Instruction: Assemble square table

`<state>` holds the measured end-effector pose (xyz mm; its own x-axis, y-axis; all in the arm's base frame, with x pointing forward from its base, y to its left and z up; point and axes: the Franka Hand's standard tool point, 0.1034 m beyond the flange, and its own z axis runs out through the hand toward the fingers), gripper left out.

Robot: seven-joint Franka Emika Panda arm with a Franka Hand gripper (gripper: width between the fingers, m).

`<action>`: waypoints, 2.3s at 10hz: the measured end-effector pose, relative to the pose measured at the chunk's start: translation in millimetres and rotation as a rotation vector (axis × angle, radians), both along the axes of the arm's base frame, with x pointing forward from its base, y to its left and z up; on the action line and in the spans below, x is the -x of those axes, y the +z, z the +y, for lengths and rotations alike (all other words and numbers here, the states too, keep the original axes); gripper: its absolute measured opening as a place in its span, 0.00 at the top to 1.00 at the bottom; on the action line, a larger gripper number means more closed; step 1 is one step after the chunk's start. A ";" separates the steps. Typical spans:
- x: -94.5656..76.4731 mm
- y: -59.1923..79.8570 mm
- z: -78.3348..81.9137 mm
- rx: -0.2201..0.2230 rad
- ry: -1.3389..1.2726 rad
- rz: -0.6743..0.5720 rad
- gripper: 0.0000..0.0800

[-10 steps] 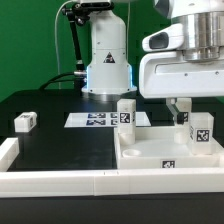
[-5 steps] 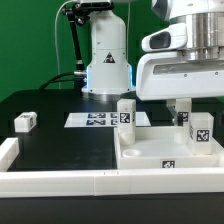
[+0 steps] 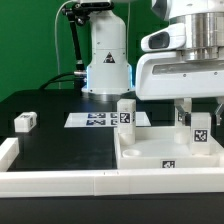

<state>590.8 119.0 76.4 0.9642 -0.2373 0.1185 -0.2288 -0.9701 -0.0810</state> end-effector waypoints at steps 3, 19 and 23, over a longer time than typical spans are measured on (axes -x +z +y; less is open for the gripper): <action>-0.3 0.1 -1.5 -0.024 -0.168 0.008 0.64; 8.2 -0.5 0.0 -0.239 -1.438 0.100 0.62; 7.5 -0.1 1.6 -0.198 -1.143 0.077 0.20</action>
Offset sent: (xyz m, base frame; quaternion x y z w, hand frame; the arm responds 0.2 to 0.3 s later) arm 0.0000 0.0000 0.0000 0.0000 0.0000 0.1296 0.9916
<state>583.3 120.7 76.4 0.1796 -0.9814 -0.0679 -0.9734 -0.1673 -0.1562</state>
